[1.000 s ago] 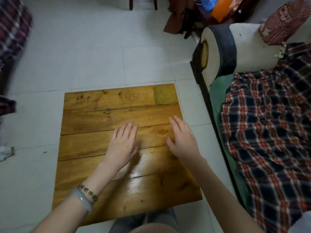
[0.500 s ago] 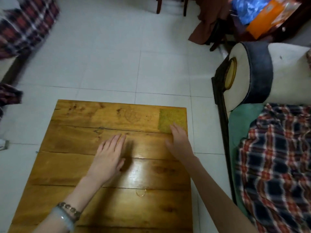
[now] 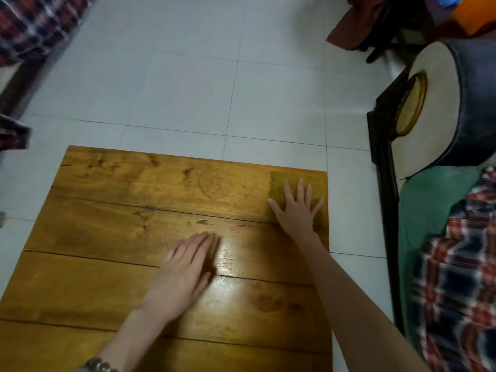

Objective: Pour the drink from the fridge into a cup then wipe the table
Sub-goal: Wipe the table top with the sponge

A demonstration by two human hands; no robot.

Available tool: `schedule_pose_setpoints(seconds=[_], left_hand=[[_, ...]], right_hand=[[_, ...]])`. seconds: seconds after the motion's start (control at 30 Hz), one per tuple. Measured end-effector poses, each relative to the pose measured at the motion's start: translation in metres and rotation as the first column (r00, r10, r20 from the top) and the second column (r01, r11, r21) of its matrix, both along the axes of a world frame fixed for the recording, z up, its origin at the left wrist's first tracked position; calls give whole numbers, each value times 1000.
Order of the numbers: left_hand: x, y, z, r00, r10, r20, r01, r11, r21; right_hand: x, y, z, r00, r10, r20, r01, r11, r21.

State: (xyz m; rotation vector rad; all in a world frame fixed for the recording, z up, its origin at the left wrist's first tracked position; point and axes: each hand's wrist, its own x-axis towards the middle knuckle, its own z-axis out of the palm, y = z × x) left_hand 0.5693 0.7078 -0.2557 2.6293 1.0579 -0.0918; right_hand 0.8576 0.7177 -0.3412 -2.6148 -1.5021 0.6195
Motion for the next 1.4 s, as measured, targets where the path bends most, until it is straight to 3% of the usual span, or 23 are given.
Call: schedule_pose_setpoints(seconds=[0.2, 0.4, 0.47, 0.6, 0.8, 0.87, 1.07, 1.4], left_hand=[[-5, -7, -11, 995, -34, 93, 40, 997, -63], [-7, -7, -13, 995, 6, 100, 3, 996, -85], [-12, -10, -12, 994, 9, 113, 0, 996, -85], [-23, -22, -9, 994, 8, 113, 1, 997, -77], [-55, -53, -13, 1000, 17, 10, -16, 994, -107], [-67, -67, -14, 999, 5, -35, -9, 990, -138], [-101, -117, -20, 989, -75, -125, 56, 987, -152], [-146, -177, -27, 984, -51, -173, 28, 991, -133]], right_hand=[[-8, 9, -17, 989, 0, 148, 4, 1000, -29], [-11, 9, -20, 985, -41, 168, 38, 999, 23], [-10, 8, -15, 992, -42, 119, 40, 999, 20], [-14, -8, 0, 993, 20, -120, -12, 998, 69], [-54, -84, 17, 870, 180, -459, -143, 983, 114], [-71, -110, 18, 850, 199, -488, -157, 979, 127], [-99, -170, 20, 840, 45, -540, 11, 995, 101], [-131, -280, 20, 868, -171, -467, 211, 977, 34]])
